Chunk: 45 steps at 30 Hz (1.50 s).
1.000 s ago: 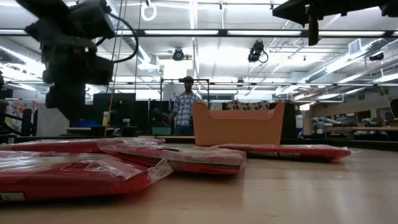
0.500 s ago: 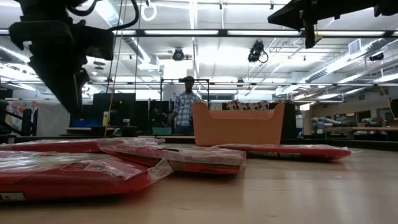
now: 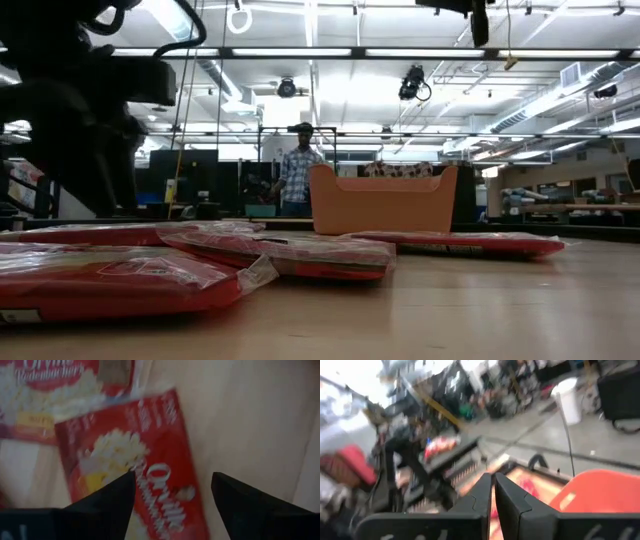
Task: Sort popcorn bags into baskets
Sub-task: Put the popcorn pack into the orange bin
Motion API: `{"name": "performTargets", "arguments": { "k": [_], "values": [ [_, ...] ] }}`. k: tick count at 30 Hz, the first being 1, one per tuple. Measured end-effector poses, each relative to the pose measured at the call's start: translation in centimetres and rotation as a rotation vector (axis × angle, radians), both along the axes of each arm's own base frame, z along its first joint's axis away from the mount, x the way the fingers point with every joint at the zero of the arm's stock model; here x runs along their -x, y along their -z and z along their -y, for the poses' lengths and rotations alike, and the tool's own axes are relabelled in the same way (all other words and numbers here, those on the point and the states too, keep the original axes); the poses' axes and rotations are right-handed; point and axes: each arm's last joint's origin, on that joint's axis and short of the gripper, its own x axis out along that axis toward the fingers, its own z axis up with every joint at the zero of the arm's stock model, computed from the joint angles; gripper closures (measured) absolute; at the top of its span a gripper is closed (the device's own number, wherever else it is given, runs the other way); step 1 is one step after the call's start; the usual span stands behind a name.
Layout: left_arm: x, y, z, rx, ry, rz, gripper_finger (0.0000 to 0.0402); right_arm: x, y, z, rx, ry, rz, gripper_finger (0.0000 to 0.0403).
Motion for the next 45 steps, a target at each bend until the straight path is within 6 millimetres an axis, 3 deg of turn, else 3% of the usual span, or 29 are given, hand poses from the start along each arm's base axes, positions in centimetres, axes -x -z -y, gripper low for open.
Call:
{"name": "performTargets", "arguments": {
  "k": [5, 9, 17, 20, 38, 45],
  "values": [
    [-0.8, 0.0, 1.0, 0.052, 0.001, 0.096, 0.0145, 0.1, -2.1, -0.1, 0.011, -0.04, -0.187, 0.0373],
    [-0.7, 0.0, 1.2, 0.113, -0.1, 0.113, 0.0151, 0.3, -3.0, -0.1, 0.088, -0.052, -0.251, 0.0373],
    [-1.7, -3.4, 1.6, 0.043, -0.13, 0.102, 0.0172, -0.2, -2.4, 0.2, 0.182, -0.137, -0.327, 0.0373],
    [-1.8, -3.7, 1.5, 0.008, -0.159, 0.077, 0.0174, -0.5, -2.3, 0.3, 0.172, -0.16, -0.328, 0.0373],
    [-2.4, 1.7, 2.2, -0.092, -0.117, -0.19, 0.0175, -0.9, -2.1, 0.4, 0.205, -0.185, -0.344, 0.0373],
    [-2.5, 2.7, 2.3, -0.095, -0.119, -0.235, 0.018, -0.9, -2.2, 0.4, 0.194, -0.181, -0.325, 0.0373]
  ]
}}
